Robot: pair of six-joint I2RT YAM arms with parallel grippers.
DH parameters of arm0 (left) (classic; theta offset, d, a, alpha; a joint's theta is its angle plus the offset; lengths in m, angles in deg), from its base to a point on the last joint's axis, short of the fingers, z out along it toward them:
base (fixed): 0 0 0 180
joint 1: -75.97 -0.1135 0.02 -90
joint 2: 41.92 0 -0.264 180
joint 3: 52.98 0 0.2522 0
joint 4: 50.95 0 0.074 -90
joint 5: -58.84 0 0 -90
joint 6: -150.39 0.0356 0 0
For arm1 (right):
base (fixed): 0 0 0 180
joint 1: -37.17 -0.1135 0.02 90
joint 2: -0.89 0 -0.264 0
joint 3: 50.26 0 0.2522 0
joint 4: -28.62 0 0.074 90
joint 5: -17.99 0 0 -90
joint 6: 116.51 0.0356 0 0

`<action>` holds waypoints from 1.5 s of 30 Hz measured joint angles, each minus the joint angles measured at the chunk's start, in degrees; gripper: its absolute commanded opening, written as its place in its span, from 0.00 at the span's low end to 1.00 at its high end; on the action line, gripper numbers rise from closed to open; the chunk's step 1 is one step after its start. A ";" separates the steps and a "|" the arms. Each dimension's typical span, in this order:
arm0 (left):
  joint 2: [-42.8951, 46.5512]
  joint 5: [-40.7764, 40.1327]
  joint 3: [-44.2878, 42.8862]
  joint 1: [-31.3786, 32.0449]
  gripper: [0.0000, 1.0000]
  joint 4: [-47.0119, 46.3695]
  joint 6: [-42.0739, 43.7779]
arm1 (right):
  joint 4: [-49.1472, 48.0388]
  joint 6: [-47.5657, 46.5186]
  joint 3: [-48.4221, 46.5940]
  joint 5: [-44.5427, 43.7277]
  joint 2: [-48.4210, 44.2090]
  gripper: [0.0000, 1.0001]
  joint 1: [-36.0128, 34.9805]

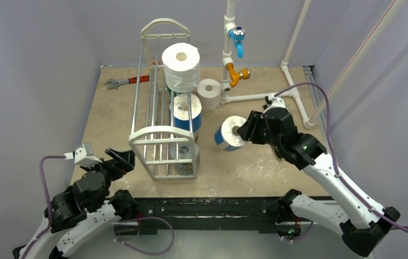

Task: Place and organize the paper towels onto the shelf
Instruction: Place the paper towel on the shelf.

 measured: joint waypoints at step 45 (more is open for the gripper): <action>-2.32 -2.10 -1.29 0.00 1.00 -0.07 0.26 | -4.63 -2.47 -14.95 9.97 13.03 0.25 -4.57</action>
